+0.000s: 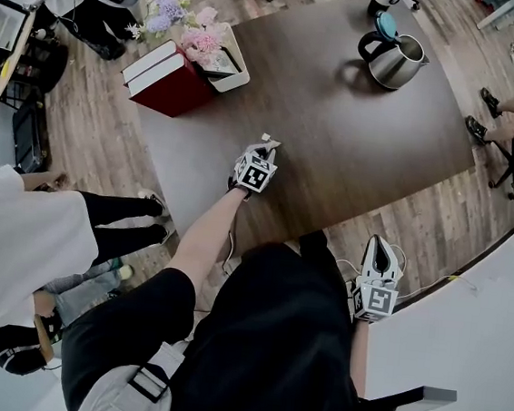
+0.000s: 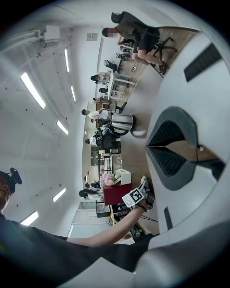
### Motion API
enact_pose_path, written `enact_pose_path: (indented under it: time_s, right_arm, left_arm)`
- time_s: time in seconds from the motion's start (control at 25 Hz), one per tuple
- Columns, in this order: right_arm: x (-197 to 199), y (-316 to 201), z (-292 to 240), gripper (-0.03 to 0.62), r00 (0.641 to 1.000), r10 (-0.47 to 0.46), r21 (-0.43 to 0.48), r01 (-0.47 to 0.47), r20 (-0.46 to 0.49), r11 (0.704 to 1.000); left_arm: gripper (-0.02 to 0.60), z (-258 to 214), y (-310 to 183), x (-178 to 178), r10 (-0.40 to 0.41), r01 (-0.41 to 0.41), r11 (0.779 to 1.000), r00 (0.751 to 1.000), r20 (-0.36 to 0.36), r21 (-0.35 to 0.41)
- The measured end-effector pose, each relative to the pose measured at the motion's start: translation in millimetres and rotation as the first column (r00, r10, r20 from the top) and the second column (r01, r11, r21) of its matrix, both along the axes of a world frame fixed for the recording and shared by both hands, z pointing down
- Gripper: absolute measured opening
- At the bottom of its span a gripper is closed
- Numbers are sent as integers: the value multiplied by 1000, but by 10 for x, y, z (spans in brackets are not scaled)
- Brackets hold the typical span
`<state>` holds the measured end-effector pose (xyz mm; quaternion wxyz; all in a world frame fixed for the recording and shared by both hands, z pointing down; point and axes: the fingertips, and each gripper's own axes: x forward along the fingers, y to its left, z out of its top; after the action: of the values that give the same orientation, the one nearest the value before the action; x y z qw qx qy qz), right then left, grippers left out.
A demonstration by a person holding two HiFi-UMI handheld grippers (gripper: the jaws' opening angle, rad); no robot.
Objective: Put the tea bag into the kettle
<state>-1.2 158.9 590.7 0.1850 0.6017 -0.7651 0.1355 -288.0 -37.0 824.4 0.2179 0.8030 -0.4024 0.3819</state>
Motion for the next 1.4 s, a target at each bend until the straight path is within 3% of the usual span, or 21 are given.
enact_pose_path:
  time_s: [0.28, 0.52, 0.64, 0.8, 0.96, 1.4]
  right_arm:
    - [-40, -8, -3, 8, 1000, -5, 4, 5, 2, 1000]
    - [-135, -74, -35, 8, 999, -42, 7, 42, 7, 999]
    - [-211, -131, -8, 8, 998, -63, 11, 63, 8, 998]
    - [-494, -339, -2, 8, 990, -138, 26, 137, 25, 990]
    - [-517, -367, -111, 8, 984, -174, 41, 173, 26, 984]
    - [-876, -433, -208, 8, 963, -265, 55, 263, 46, 963]
  left_arm:
    - [23, -135, 58, 20, 1, 1, 1000, 997, -77, 29]
    - [23, -719, 159, 154, 59, -35, 990, 982, -177, 137]
    - [23, -1027, 244, 225, 116, -69, 977, 965, -233, 202]
    - [23, -1484, 381, 105, 143, -69, 957, 957, -251, 281]
    - [23, -1872, 641, 326, 185, -76, 933, 939, -289, 351]
    - [23, -2621, 1110, 431, 241, -58, 886, 905, -350, 459]
